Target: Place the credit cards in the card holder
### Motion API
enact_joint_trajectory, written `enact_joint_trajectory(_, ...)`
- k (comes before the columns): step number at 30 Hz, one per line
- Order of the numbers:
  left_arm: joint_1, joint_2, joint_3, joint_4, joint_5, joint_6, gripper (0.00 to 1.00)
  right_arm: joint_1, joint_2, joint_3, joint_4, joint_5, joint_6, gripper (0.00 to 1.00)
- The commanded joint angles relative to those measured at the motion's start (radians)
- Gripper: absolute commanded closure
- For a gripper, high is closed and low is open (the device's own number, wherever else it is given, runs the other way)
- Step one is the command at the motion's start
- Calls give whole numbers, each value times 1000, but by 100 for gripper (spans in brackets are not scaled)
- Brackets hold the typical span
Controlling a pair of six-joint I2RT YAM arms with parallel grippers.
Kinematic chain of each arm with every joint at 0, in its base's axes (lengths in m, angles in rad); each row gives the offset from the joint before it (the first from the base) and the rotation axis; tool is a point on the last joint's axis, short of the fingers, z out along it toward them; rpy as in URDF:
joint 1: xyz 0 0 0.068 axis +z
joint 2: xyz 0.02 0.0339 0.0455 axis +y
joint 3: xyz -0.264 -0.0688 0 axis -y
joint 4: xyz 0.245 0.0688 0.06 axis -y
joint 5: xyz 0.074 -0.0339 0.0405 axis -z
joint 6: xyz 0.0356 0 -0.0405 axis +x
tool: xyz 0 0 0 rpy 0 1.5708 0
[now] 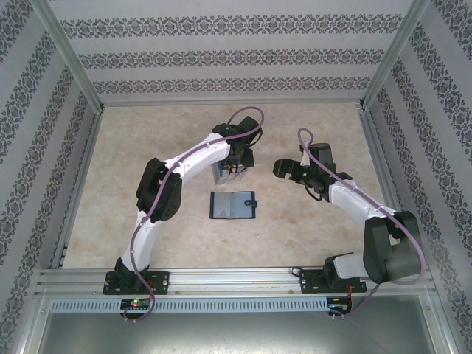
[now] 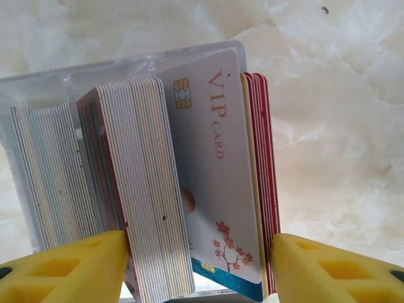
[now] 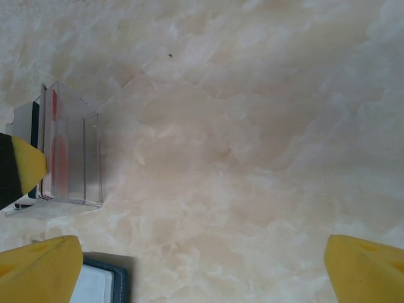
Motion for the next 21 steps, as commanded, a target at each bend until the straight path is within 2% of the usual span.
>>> enact_joint_trajectory(1, -14, 43, 17, 24, 45, -9, 39, -6, -34, -14, 6, 23, -21, 2)
enact_joint_trajectory(11, -18, -35, -41, 118, 75, 20, 47, -6, -30, -17, 5, 15, -19, 2)
enact_joint_trajectory(21, -23, -61, -58, 99, 39, 22, 55, -6, -26, -12, 3, 8, -21, 2)
